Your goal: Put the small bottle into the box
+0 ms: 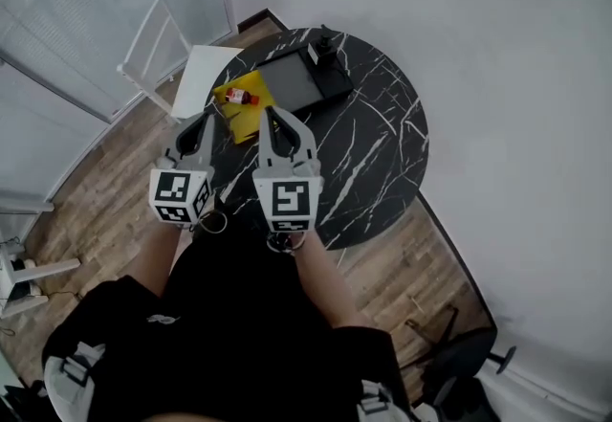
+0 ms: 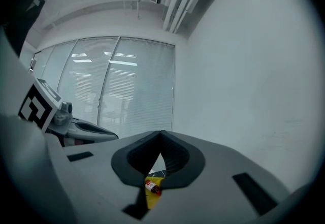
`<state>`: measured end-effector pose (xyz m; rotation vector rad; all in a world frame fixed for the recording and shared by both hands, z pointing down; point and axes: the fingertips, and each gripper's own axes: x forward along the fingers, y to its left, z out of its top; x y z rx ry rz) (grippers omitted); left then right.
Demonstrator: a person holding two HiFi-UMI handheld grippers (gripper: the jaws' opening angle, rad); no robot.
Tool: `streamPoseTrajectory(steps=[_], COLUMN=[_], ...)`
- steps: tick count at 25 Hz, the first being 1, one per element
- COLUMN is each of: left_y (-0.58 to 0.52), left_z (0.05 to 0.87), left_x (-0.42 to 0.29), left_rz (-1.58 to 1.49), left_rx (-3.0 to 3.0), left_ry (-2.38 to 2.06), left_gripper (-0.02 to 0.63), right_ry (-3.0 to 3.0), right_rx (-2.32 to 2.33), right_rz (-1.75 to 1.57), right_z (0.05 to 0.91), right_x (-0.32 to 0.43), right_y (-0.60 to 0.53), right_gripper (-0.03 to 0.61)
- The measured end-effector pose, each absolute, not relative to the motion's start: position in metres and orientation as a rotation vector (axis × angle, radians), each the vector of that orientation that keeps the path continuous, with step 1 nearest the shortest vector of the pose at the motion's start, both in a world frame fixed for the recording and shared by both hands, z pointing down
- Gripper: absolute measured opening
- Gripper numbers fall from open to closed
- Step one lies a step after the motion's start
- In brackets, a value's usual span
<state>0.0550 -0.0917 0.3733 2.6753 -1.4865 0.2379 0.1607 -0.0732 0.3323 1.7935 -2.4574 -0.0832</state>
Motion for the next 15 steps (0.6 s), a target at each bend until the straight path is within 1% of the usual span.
streamPoseTrajectory(steps=[8,15], left_y=[-0.076,-0.069], left_z=[0.351,0.358], left_x=[0.057,0.053], left_rz=[0.168,0.212], left_rx=[2.686,2.679], left_ry=[-1.521,-1.523], left_gripper=[0.000,0.000], right_ry=[-2.463,-2.466], right_rx=[1.829,1.821], right_rz=[-0.117,-0.114], right_z=[0.321,0.322], right_x=[0.170,0.172], right_y=[-0.058,-0.056], right_gripper=[-0.005,-0.005])
